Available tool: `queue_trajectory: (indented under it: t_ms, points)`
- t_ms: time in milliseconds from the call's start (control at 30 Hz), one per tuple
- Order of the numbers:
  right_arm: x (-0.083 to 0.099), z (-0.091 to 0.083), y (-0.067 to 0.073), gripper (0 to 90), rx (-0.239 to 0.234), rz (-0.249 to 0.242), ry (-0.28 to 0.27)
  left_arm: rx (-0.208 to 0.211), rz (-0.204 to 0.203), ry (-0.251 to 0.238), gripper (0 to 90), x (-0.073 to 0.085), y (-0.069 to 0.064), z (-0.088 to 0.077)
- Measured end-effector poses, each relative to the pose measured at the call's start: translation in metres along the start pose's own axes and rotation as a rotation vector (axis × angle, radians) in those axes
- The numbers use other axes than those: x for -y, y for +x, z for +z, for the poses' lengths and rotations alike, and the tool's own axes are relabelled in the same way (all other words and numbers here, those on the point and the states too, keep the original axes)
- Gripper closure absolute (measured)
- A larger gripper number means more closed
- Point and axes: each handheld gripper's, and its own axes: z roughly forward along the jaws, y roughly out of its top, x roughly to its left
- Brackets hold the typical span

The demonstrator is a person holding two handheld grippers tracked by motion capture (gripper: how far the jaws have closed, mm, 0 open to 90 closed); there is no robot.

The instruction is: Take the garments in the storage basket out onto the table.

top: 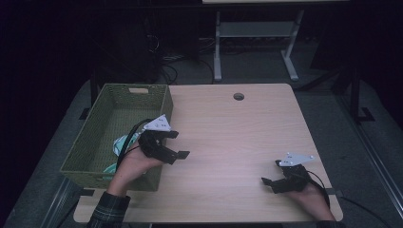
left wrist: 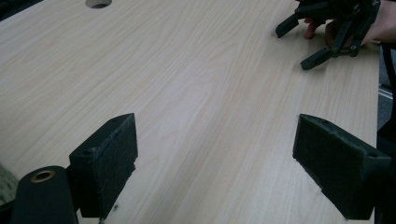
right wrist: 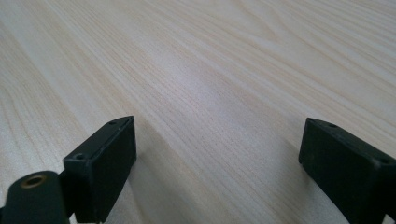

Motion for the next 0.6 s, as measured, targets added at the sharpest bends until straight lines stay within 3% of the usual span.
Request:
queue_trajectory:
  t_ms: [600]
  points:
    - [0.0, 0.0, 0.0, 10.9, 0.0, 0.0, 0.0, -0.021, -0.017, 0.013, 13.8, 0.01, 0.007, -0.012]
